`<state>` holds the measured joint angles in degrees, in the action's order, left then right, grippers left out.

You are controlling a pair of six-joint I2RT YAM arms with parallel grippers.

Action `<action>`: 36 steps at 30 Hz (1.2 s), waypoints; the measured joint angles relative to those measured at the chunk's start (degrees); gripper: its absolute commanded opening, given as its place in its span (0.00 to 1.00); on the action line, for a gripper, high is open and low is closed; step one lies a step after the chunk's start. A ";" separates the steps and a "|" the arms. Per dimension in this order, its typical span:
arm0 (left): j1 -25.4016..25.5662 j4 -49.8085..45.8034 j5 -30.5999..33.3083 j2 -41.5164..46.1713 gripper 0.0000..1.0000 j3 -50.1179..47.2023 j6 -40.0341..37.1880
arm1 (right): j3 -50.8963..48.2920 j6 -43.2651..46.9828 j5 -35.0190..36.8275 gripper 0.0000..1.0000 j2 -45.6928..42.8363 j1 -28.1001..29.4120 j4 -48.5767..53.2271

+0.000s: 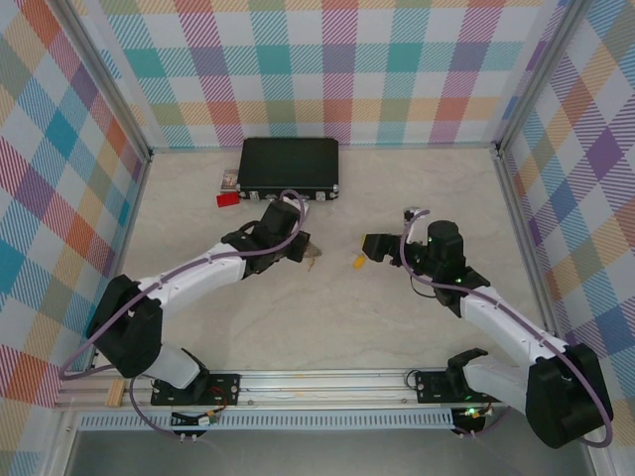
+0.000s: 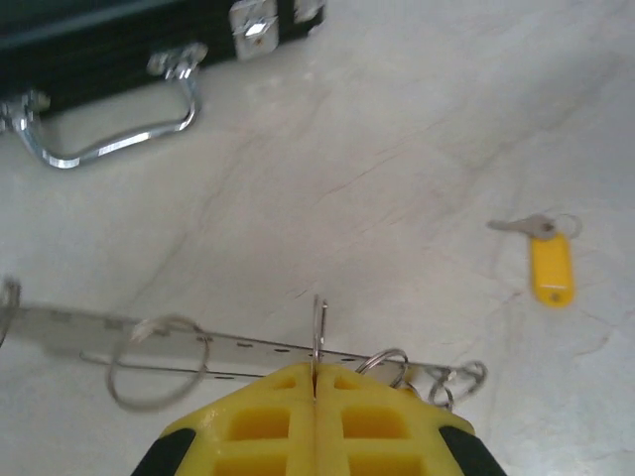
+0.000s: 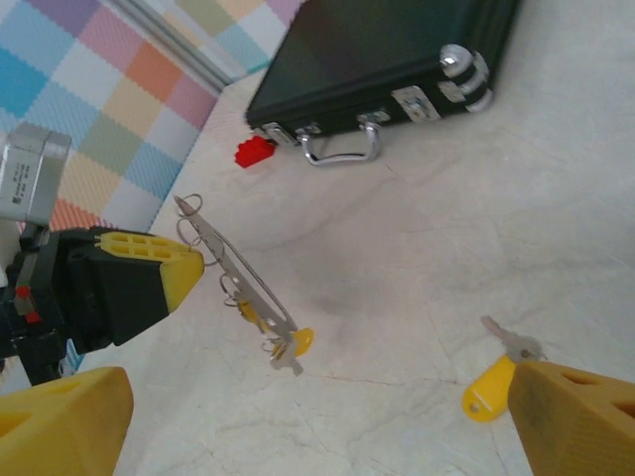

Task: Put the keys on the keyring

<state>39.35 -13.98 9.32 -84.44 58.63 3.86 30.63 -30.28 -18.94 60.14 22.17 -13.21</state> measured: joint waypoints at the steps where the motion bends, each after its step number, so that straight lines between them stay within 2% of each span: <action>1: 0.87 0.00 0.39 0.46 0.00 0.31 -0.92 | 0.00 0.42 -0.31 0.83 -0.35 0.15 -0.07; 3: 2.47 0.63 0.63 1.36 0.00 0.48 -3.15 | 0.00 1.44 -1.14 0.76 -0.92 0.57 -0.11; 10: 4.39 7.10 -1.09 3.69 0.00 -1.14 -7.65 | 0.85 2.99 -0.50 0.70 -2.69 1.51 2.08; 13: 4.46 12.35 -3.43 5.75 0.00 -4.26 -8.72 | 1.18 4.33 0.35 0.64 -4.72 1.88 2.73; 16: 4.50 17.05 -7.34 7.96 0.00 -8.00 -9.46 | 1.86 5.64 0.50 0.53 -5.90 2.25 2.95; 18: 4.50 21.11 -10.27 9.40 0.00 -10.67 -9.46 | 2.19 6.58 0.07 0.42 -6.10 2.29 2.89; 22: 4.50 28.61 -15.28 12.39 0.00 -15.78 -9.25 | 3.08 7.39 -2.34 0.30 -5.38 2.29 2.86; 27: 4.50 32.57 -21.03 15.04 0.00 -17.16 -9.27 | 5.99 7.32 -7.78 0.29 -1.16 3.15 2.01; 36: 4.50 38.38 -26.27 17.62 0.00 -18.12 -6.73 | 5.88 8.94 -11.76 0.30 0.44 9.68 -1.42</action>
<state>43.86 24.40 -16.95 -66.83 40.51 -2.87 36.51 -21.34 -30.70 60.58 31.86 -14.63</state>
